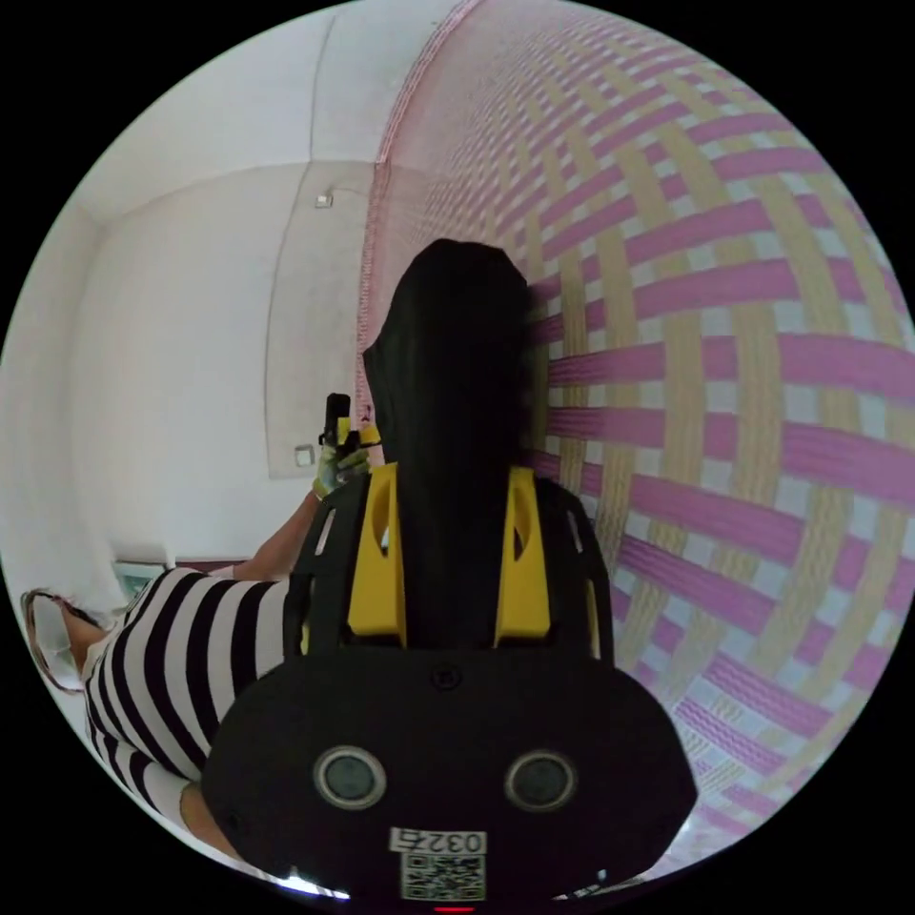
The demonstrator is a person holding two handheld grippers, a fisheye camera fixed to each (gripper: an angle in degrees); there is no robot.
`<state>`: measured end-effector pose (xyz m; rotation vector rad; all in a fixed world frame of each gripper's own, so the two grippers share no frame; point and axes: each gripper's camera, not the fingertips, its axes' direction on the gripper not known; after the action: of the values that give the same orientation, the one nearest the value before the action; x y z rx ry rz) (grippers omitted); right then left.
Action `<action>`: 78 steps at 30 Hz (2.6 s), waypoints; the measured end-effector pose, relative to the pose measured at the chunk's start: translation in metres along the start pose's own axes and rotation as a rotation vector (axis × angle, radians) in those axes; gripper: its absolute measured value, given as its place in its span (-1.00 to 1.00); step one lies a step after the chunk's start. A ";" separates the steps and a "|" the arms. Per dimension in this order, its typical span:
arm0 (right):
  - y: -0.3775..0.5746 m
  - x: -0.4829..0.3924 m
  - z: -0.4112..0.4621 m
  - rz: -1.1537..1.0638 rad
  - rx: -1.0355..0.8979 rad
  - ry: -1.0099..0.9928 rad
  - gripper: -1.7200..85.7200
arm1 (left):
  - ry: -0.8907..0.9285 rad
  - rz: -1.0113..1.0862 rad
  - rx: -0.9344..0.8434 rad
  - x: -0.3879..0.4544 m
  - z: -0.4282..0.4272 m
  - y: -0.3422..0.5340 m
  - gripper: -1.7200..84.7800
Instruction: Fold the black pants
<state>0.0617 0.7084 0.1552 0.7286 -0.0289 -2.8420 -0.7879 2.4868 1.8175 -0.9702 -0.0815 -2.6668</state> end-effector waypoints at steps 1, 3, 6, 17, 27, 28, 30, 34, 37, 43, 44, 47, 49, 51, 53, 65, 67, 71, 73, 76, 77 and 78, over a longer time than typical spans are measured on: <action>-0.002 -0.003 0.007 -0.006 -0.029 -0.002 -0.64 | 0.012 0.004 -0.021 -0.007 0.000 -0.007 -0.56; -0.001 -0.005 0.009 0.004 -0.033 -0.018 -0.66 | -0.014 0.005 -0.058 -0.017 0.000 -0.018 -0.60; 0.007 -0.006 0.005 0.026 -0.046 -0.017 -0.74 | -0.078 -0.011 -0.106 -0.042 -0.001 -0.033 -0.70; 0.124 -0.077 -0.033 -0.048 0.161 0.060 -0.84 | 0.189 -0.004 -0.009 -0.153 -0.001 0.010 -0.90; 0.328 -0.147 -0.053 0.027 0.521 0.122 -0.84 | 0.276 0.207 -0.317 -0.229 0.046 0.015 -0.91; 0.355 -0.155 -0.051 0.050 0.570 0.131 -0.84 | 0.274 0.234 -0.379 -0.239 0.056 0.010 -0.91; 0.394 -0.165 -0.047 0.077 0.637 0.139 -0.84 | 0.263 0.281 -0.456 -0.251 0.073 0.006 -0.91; 0.477 -0.181 -0.050 0.112 0.753 0.141 -0.84 | 0.250 0.356 -0.563 -0.279 0.119 0.015 -0.91; 0.531 -0.189 -0.063 0.114 0.815 0.151 -0.84 | 0.247 0.384 -0.589 -0.301 0.158 0.033 -0.91; 0.631 -0.199 -0.110 0.033 0.852 0.187 -0.84 | 0.241 0.379 -0.575 -0.355 0.248 0.068 -0.91; 0.651 -0.199 -0.123 0.026 0.857 0.183 -0.84 | 0.240 0.366 -0.561 -0.367 0.269 0.076 -0.91; 0.699 -0.210 -0.155 0.008 0.865 0.242 -0.84 | 0.253 0.329 -0.558 -0.395 0.329 0.093 -0.91; 0.729 -0.219 -0.173 0.007 0.882 0.276 -0.84 | 0.275 0.310 -0.579 -0.412 0.366 0.099 -0.91; 0.759 -0.228 -0.189 0.012 0.915 0.286 -0.84 | 0.295 0.298 -0.604 -0.427 0.399 0.101 -0.92; 0.794 -0.242 -0.205 0.012 0.960 0.293 -0.84 | 0.302 0.318 -0.635 -0.444 0.435 0.098 -0.92; 0.854 -0.331 -0.271 0.032 1.107 0.324 -0.84 | 0.330 0.473 -0.720 -0.538 0.555 -0.005 -0.91; 0.848 -0.353 -0.287 0.022 1.095 0.348 -0.84 | 0.358 0.477 -0.709 -0.555 0.565 -0.030 -0.91; 0.823 -0.409 -0.326 -0.053 1.049 0.400 -0.84 | 0.422 0.504 -0.644 -0.589 0.572 -0.089 -0.92; 0.810 -0.432 -0.342 -0.094 1.029 0.407 -0.84 | 0.446 0.518 -0.604 -0.604 0.569 -0.115 -0.92; 0.786 -0.470 -0.369 -0.164 0.973 0.402 -0.84 | 0.464 0.555 -0.523 -0.623 0.561 -0.153 -0.92; 0.776 -0.484 -0.381 -0.195 0.942 0.398 -0.84 | 0.463 0.572 -0.490 -0.631 0.557 -0.165 -0.92; 0.771 -0.491 -0.388 -0.212 0.924 0.398 -0.84 | 0.464 0.577 -0.471 -0.635 0.556 -0.171 -0.91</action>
<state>0.8179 0.0675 0.1017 1.5109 -1.3228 -2.7091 -0.0335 2.9011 1.8499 -0.3662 0.8242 -2.3094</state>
